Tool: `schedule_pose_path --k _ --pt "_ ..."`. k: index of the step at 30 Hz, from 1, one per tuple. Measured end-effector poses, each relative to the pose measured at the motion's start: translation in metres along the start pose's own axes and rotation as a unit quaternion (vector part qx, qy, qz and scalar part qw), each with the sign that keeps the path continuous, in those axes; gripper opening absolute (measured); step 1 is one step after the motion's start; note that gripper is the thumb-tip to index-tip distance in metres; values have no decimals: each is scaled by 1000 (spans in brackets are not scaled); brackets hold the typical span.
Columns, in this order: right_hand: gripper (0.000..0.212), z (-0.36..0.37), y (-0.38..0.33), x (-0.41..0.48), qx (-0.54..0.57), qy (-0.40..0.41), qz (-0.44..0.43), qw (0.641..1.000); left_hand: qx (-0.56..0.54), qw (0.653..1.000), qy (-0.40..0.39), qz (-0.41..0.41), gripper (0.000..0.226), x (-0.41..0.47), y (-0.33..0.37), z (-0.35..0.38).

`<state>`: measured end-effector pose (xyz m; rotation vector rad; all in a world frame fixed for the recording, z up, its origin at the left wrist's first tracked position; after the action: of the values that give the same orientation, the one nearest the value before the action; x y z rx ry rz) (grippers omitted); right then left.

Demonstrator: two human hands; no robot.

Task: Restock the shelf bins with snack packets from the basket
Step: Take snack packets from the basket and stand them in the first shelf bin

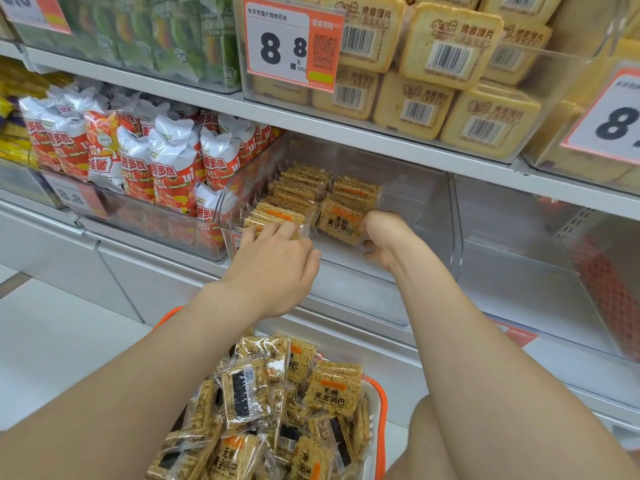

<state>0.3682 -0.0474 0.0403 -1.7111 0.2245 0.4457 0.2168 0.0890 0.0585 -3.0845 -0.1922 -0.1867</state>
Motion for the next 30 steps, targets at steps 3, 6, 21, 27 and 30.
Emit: schedule_pose_path --k 3,6,21,27,30 --pt "27 -9 1 0 -24 19 -28 999 -18 1000 5 3 44 -4 0 -4" --pt "34 -20 -4 -8 -128 41 -87 987 -31 999 36 5 38 -10 0 -12" --pt "33 21 5 -159 -389 -212 -373 815 -13 980 -188 70 10 -71 28 21" --pt "49 31 103 -160 -706 -345 -147 601 37 905 -402 133 36 -118 44 79" --pt "46 42 113 -163 -709 -353 -148 593 80 862 -465 184 58 -139 50 98"
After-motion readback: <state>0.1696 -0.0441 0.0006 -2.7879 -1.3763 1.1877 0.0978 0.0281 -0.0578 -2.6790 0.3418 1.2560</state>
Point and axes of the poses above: each hand's wrist, its own x-axis towards the middle knuckle, its own z-axis out of the palm, y = z × x, the point moved 6 cm from there along x, towards the middle knuckle, and after that the axes turned 9 degrees about x, right-handed, at the moved point
